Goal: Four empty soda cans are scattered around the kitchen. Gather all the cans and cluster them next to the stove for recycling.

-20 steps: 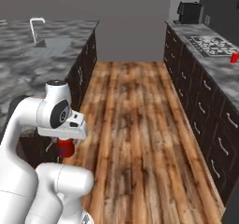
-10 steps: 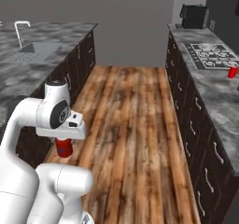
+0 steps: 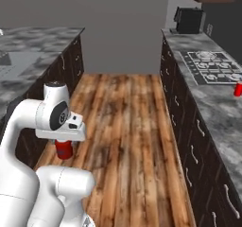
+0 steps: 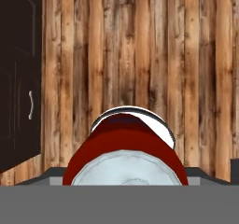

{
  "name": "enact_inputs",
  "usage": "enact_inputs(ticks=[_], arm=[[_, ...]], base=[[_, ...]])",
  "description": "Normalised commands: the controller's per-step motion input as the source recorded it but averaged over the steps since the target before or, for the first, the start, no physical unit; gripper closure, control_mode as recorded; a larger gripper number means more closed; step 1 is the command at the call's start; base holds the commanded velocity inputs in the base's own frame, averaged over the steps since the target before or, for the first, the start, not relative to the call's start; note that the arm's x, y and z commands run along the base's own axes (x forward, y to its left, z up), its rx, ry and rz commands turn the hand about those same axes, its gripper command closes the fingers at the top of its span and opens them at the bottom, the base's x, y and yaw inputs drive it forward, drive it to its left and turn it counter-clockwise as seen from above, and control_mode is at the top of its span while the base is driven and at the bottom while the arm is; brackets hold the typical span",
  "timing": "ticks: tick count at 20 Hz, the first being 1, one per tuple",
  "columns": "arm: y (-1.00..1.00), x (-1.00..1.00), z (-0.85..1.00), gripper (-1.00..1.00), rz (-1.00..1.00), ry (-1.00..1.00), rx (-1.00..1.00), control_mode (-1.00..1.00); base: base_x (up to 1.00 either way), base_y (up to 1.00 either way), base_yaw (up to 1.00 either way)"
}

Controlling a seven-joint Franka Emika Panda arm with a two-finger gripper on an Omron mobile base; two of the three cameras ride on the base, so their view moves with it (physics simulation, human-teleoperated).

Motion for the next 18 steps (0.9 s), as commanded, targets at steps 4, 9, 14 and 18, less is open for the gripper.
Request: enact_inputs(ticks=[4, 9, 14, 18], arm=[[0.00, 0.00, 0.00, 1.00, 0.00, 0.00, 0.00, 1.00], [0.00, 0.00, 0.00, 1.00, 0.00, 0.00, 0.00, 1.00], [0.00, 0.00, 0.00, 1.00, 0.00, 0.00, 0.00, 1.00], [0.00, 0.00, 0.00, 1.00, 0.00, 0.00, 0.00, 1.00]], base=[[1.00, 0.04, -0.26], [1.00, 0.02, -0.39], [0.85, 0.15, -0.54], [0.82, 0.01, -0.56]])
